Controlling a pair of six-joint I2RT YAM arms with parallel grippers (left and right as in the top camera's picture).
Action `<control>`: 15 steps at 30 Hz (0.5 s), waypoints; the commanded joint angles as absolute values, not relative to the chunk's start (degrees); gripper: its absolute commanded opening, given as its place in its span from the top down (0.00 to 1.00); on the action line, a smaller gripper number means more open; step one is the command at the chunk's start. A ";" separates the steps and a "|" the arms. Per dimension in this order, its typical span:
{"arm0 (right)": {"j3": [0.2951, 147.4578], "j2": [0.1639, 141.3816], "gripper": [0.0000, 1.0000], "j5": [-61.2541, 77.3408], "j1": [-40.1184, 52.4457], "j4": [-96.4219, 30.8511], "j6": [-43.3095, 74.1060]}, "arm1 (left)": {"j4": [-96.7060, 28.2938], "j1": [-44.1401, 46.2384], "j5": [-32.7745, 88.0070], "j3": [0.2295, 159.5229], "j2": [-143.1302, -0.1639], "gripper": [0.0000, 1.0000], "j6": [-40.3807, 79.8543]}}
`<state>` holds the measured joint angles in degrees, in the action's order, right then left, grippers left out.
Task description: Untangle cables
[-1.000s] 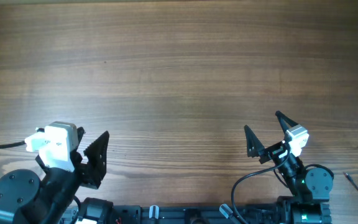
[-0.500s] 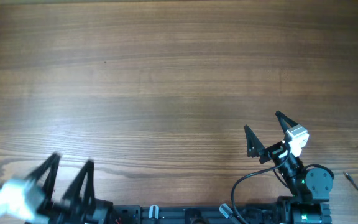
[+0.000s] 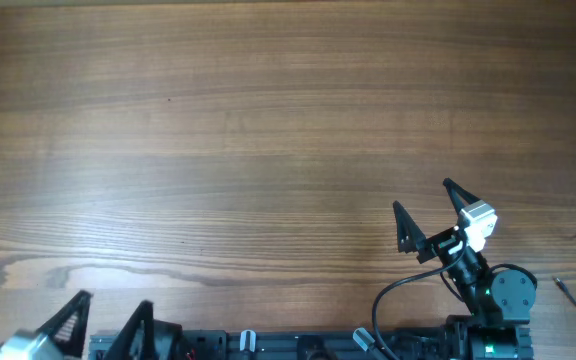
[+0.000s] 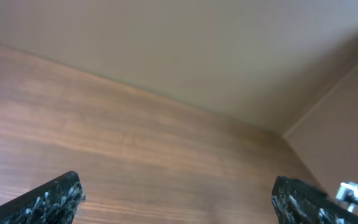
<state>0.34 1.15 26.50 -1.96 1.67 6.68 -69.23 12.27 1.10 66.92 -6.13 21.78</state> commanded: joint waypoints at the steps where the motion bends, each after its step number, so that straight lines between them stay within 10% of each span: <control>1: 0.32 0.21 0.00 25.93 -1.67 1.85 7.64 | -65.76 12.03 0.58 59.90 -5.61 0.00 19.75; 15: 0.32 0.21 0.00 25.93 -1.67 1.85 7.64 | -26.15 11.40 11.33 30.17 -5.28 0.00 16.51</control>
